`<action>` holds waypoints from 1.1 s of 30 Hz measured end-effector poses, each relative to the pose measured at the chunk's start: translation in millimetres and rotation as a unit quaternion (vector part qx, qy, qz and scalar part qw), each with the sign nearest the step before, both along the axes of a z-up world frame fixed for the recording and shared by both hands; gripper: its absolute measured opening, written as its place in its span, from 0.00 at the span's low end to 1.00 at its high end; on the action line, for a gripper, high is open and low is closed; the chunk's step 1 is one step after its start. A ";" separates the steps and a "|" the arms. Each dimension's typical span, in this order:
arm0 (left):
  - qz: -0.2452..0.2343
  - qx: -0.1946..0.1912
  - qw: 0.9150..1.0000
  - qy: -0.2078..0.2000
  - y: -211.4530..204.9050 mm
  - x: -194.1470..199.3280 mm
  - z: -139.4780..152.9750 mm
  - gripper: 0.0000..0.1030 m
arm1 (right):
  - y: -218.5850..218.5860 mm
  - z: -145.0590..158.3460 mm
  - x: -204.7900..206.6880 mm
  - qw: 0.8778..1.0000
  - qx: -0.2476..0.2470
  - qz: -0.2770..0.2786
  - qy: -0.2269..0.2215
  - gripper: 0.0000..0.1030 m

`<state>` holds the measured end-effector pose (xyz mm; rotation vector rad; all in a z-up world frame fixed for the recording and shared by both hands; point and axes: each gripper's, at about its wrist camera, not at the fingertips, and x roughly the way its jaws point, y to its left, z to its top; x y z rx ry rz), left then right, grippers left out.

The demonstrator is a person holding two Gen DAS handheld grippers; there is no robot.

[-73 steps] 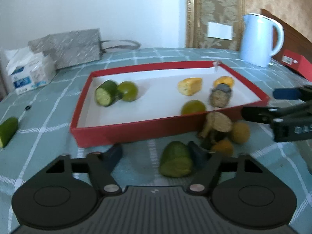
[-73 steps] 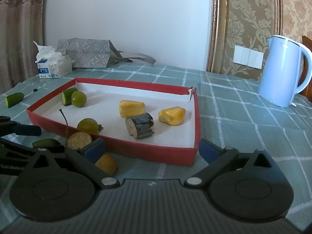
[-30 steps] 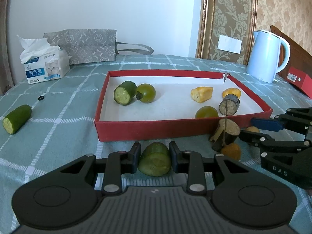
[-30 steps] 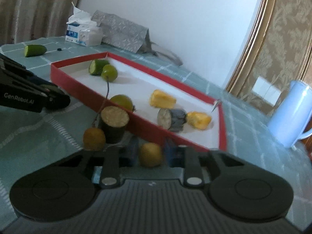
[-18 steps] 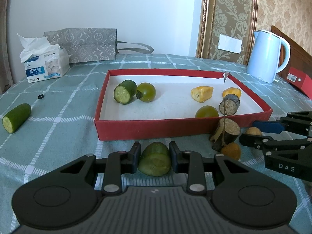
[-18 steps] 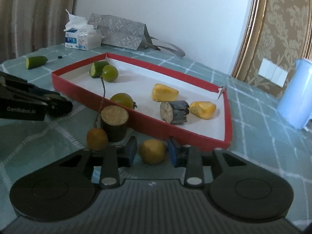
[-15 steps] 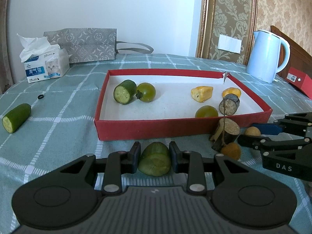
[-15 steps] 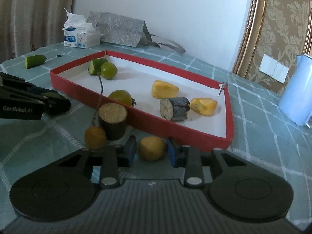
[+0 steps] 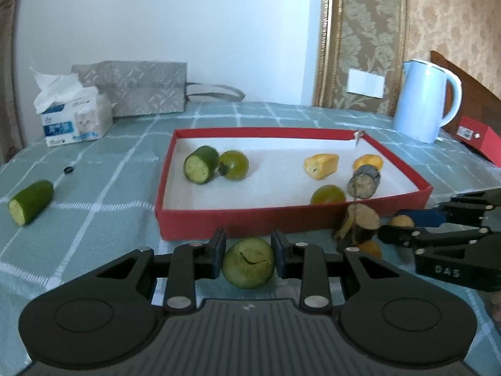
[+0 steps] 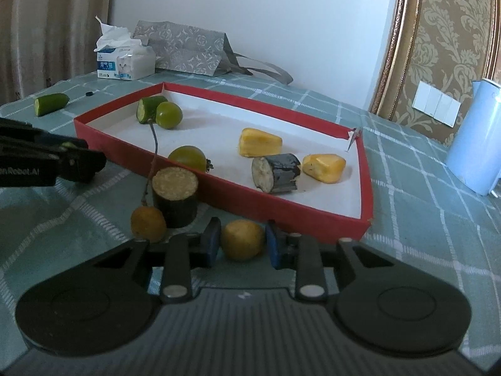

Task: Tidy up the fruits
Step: 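Carry the cucumber chunk into the tray and open the left gripper while the right gripper holds the brown fruit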

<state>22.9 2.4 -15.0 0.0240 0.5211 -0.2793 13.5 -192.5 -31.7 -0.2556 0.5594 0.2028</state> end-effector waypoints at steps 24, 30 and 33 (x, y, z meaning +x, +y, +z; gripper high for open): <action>-0.014 0.019 0.999 0.041 -54.4 114.4 19.4 0.27 | 3.4 -0.6 -1.5 1.000 -0.012 0.000 -0.003 0.27; -0.008 0.022 0.999 0.029 -52.3 116.6 16.4 0.27 | 3.8 -0.7 -1.9 1.000 -0.013 0.000 -0.004 0.27; 0.001 0.005 1.000 0.014 -41.9 107.9 21.8 0.27 | 4.0 -0.6 -2.0 1.000 -0.014 0.000 -0.004 0.27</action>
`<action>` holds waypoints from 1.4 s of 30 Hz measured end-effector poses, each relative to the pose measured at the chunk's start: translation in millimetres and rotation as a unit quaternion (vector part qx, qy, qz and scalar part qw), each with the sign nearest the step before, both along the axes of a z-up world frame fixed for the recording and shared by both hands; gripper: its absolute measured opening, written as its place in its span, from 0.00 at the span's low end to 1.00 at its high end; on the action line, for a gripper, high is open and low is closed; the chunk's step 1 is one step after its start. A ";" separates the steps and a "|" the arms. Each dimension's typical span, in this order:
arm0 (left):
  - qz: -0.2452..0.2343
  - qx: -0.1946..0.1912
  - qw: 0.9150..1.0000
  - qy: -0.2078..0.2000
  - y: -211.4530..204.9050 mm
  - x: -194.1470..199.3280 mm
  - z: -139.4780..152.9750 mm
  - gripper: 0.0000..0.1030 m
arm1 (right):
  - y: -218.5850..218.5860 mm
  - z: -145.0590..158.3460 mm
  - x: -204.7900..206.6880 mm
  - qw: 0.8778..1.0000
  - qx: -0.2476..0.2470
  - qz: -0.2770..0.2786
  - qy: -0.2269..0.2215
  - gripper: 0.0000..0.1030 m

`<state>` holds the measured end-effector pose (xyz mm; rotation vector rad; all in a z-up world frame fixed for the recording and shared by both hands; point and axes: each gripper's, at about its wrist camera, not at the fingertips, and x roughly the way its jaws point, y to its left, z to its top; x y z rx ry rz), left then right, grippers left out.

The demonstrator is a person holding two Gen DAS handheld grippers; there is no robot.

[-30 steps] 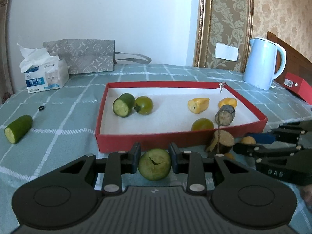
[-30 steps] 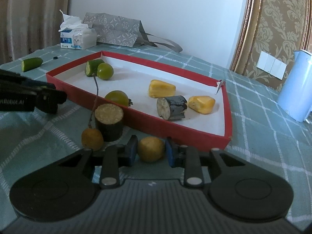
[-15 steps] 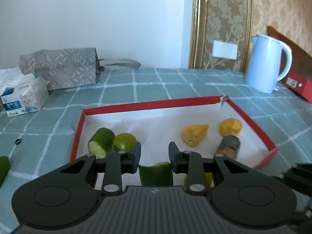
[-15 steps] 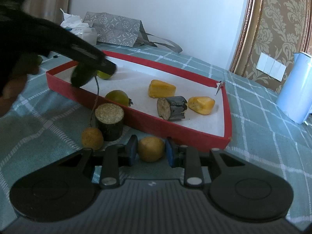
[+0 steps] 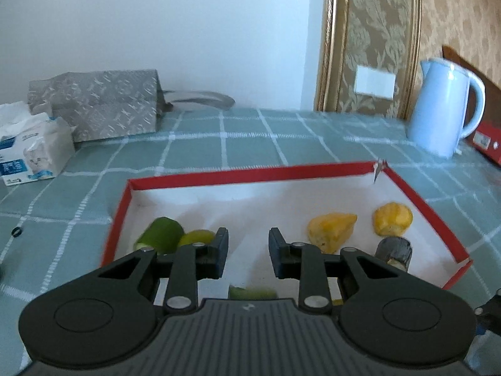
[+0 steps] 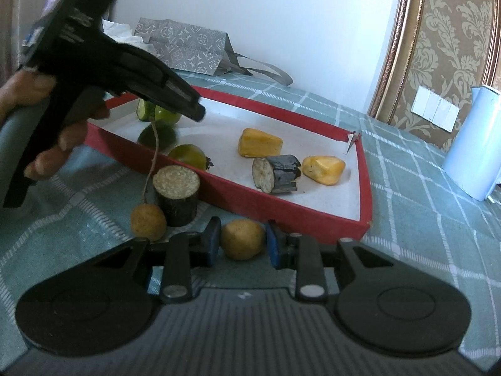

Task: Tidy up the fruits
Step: 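Carry the cucumber chunk into the tray and open the left gripper while the right gripper holds the brown fruit, then carry the small brown round fruit into the tray and open the right gripper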

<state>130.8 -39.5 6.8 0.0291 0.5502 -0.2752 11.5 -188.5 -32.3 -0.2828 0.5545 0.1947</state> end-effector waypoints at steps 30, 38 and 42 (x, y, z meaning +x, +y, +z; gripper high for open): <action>0.022 -0.033 0.999 0.034 62.1 -96.1 -29.2 0.27 | -19.3 4.0 -7.6 0.998 0.048 -0.036 0.001 0.27; 0.026 -0.019 0.999 0.027 57.0 -97.2 -29.3 0.27 | -30.7 23.0 -13.2 0.996 0.076 -0.046 -0.024 0.27; 0.026 -0.013 0.999 0.025 54.8 -96.9 -29.6 0.27 | -31.2 30.3 -9.7 0.996 0.074 -0.047 -0.033 0.27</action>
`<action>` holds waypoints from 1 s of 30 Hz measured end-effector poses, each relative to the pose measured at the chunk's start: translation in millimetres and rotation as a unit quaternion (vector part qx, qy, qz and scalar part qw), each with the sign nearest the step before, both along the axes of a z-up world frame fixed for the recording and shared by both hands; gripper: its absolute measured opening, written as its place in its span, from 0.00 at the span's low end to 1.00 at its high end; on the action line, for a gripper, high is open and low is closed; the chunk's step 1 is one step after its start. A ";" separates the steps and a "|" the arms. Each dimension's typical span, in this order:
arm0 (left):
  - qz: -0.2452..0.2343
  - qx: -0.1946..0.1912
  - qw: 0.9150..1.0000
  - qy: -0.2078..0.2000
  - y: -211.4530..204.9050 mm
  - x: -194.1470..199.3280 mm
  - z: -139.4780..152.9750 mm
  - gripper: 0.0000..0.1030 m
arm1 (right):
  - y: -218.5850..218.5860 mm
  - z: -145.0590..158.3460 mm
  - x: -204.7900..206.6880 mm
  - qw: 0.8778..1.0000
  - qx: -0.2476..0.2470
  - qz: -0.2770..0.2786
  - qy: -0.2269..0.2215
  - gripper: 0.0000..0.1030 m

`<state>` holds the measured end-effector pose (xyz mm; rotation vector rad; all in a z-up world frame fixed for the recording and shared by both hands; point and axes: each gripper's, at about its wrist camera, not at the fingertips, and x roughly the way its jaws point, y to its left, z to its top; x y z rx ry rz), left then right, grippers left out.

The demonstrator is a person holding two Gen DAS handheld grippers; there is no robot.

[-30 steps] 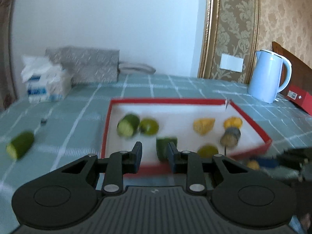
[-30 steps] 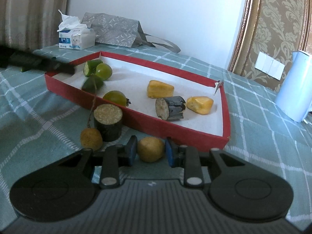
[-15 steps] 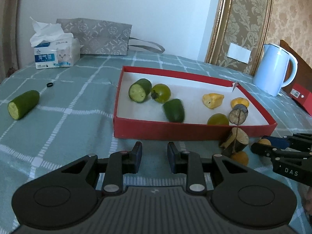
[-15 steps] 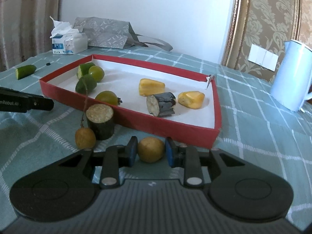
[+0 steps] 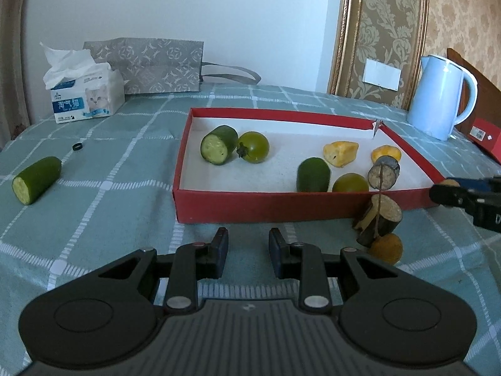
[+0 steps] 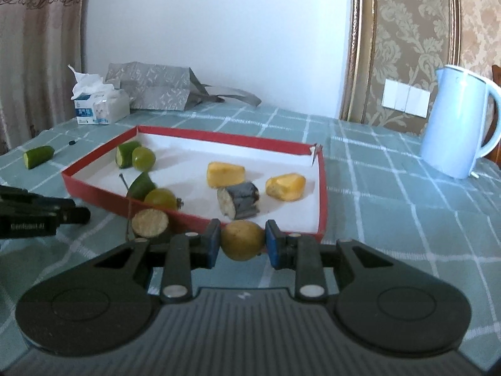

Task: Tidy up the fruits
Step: 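Carry the small brown round fruit into the tray and open the right gripper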

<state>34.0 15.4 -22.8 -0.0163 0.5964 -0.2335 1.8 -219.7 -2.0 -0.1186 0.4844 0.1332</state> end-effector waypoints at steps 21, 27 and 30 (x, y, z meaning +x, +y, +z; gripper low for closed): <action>-0.002 0.033 0.999 -0.002 -14.1 13.0 0.4 0.42 | 65.7 20.3 106.2 0.998 -0.041 0.047 0.021 0.27; -0.005 0.032 0.999 -0.002 -14.7 12.2 0.1 0.44 | 77.0 4.8 135.3 0.997 -0.035 0.049 0.056 0.27; -0.009 0.034 0.999 -0.002 -15.6 12.5 0.1 0.47 | 81.4 1.0 141.7 0.996 -0.043 0.051 0.060 0.27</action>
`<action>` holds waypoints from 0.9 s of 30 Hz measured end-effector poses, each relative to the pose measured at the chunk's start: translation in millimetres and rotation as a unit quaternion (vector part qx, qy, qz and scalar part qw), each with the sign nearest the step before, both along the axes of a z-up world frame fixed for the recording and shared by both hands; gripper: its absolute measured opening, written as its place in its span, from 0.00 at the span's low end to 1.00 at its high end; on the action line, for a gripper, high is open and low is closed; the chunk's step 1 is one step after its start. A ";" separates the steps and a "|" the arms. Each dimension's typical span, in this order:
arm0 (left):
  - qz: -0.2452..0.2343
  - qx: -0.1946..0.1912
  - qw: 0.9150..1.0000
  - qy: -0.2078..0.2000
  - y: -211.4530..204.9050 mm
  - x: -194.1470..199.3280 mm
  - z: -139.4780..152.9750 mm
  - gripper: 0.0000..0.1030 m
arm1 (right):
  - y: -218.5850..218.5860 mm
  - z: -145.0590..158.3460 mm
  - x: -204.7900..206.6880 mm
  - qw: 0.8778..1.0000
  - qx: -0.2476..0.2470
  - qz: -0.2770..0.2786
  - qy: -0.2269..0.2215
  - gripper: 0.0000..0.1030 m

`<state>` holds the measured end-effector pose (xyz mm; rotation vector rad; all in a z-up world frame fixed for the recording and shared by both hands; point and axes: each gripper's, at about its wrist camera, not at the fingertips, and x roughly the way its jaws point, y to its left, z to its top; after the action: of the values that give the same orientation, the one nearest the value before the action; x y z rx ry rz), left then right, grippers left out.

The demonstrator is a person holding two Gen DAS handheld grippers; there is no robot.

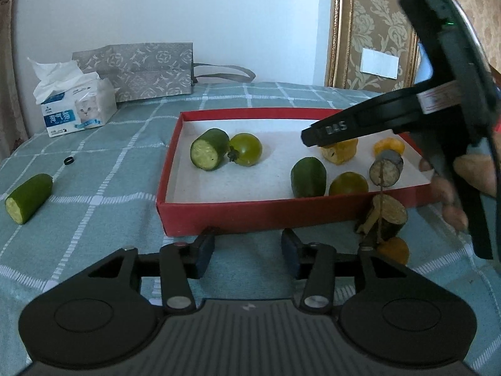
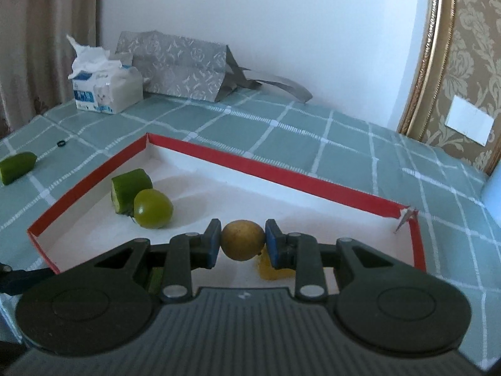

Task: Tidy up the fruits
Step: 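Carry the small brown round fruit into the tray and open the right gripper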

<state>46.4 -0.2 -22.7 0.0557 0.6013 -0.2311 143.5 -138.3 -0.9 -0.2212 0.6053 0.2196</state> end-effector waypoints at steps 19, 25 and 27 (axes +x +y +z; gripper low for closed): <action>-0.010 0.002 1.000 0.002 -2.7 -0.7 0.0 0.56 | -13.7 10.9 -4.6 0.998 0.057 -0.016 -0.013 0.53; -0.011 0.006 1.000 0.006 -5.4 0.6 -0.9 0.69 | -42.8 30.0 -41.5 0.994 0.085 -0.035 -0.054 0.76; -0.012 0.006 1.000 0.006 -4.7 0.7 -0.9 0.70 | -54.2 33.7 -57.8 0.993 0.095 -0.038 -0.062 0.86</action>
<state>47.2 -4.9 -23.6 0.0732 0.6141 -0.2507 85.7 -192.5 32.7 -0.0285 0.4661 0.1876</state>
